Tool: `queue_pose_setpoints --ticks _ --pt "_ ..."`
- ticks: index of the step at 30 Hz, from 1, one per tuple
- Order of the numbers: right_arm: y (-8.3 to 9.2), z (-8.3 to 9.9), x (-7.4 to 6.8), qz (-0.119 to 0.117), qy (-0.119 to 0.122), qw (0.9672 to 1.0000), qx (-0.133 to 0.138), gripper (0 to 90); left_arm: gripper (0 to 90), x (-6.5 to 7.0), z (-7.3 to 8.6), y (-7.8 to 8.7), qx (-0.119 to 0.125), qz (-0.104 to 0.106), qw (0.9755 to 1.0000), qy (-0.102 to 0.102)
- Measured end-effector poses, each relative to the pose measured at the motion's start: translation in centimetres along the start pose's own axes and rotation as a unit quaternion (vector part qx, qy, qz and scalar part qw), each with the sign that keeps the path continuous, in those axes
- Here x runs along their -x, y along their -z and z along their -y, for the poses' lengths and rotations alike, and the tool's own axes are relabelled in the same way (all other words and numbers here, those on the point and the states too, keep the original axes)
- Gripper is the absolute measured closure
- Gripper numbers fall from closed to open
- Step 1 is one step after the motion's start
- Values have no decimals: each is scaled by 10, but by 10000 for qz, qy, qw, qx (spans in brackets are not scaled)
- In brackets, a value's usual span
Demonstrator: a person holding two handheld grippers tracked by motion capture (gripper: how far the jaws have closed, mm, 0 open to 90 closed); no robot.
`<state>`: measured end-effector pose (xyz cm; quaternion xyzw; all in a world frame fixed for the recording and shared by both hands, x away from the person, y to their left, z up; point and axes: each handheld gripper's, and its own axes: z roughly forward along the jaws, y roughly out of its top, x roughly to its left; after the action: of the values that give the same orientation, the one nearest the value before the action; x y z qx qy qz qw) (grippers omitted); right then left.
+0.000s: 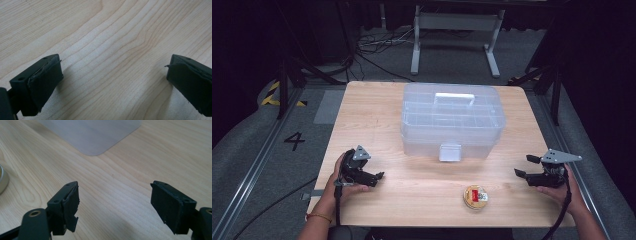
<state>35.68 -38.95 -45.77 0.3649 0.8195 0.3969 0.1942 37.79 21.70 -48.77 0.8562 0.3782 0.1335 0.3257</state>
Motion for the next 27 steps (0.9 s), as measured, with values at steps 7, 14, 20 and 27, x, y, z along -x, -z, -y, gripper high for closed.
queue_pose_setpoints --ticks 7,14,20,27 --pt "16 -22 -7 148 37 9996 225 250 4 0 0 0 -1 2 10000 1" --pt "24 -44 -16 231 192 9991 308 259 4 0 0 0 1 2 10000 3" --pt "31 -66 -19 223 293 9981 496 277 4 0 0 0 -4 -1 10000 -9" --pt "40 -105 -22 387 466 9965 574 289 3 1 -1 0 -15 -26 10000 27"
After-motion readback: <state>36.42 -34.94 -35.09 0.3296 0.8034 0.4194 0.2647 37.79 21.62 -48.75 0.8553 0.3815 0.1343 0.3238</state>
